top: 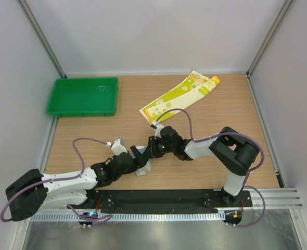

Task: Roll the towels
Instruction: Roll the towel, then place the rolled towel into the container

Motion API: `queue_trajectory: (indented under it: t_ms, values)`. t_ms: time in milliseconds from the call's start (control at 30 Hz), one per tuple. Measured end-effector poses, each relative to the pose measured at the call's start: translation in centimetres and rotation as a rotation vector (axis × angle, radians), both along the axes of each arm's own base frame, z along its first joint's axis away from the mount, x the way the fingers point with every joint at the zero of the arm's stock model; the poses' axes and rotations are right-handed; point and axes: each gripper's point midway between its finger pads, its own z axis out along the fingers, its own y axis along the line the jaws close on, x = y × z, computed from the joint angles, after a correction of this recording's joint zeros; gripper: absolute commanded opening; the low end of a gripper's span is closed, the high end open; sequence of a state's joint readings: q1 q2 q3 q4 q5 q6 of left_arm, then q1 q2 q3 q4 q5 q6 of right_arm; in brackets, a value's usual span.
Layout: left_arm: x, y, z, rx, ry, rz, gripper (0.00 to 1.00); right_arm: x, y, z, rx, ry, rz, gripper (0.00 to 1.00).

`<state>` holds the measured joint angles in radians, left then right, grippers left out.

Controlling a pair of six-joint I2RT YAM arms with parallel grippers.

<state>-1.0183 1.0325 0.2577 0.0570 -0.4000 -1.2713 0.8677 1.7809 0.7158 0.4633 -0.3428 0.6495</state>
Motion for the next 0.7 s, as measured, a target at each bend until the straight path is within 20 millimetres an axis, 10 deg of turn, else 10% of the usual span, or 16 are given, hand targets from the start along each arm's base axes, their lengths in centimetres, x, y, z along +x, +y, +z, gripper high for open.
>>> queue_trajectory:
  t_ms: [400, 700]
  values:
    - [-0.2, -0.4, -1.1, -0.057, 0.028, 0.016, 0.00, 0.0, 0.5, 0.1, 0.002, -0.002, -0.002, 0.16]
    - [-0.2, -0.3, -0.5, -0.057, 0.032, 0.017, 0.00, 0.9, 0.4, 0.3, -0.058, 0.002, -0.036, 0.67]
